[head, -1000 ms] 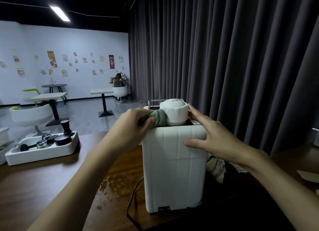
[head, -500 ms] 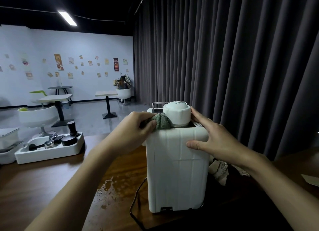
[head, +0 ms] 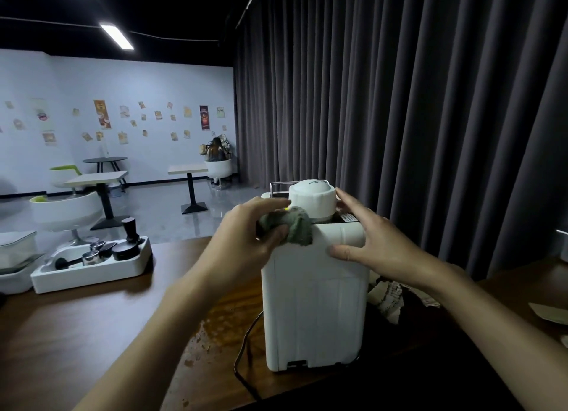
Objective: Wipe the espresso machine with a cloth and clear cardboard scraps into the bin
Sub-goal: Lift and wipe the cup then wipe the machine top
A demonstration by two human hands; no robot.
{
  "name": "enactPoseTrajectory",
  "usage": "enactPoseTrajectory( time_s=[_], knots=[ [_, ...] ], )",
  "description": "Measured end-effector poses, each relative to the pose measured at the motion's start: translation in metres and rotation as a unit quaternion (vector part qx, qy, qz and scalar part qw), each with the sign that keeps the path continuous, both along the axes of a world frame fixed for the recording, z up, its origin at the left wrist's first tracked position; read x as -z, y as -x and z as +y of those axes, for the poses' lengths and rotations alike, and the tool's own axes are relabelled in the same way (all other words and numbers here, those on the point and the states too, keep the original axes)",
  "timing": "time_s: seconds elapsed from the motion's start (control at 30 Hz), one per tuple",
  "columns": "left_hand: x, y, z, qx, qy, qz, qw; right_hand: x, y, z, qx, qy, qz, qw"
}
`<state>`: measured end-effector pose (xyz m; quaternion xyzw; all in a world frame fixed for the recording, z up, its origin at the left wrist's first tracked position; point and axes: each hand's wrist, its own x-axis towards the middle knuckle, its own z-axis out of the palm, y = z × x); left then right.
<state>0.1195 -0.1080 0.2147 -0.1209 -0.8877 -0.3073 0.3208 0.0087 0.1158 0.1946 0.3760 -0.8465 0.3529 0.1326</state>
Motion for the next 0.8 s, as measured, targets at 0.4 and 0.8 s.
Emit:
enactPoseTrajectory(
  time_s=[0.4,0.8],
  knots=[
    [0.002,0.006,0.057,0.142,-0.224,0.044,0.963,0.003,-0.042,-0.013,-0.063,0.188,0.185,0.962],
    [-0.004,0.061,0.066,-0.248,-0.007,-0.014,0.969,0.003,-0.002,0.006,0.002,0.267,-0.026,0.963]
  ],
)
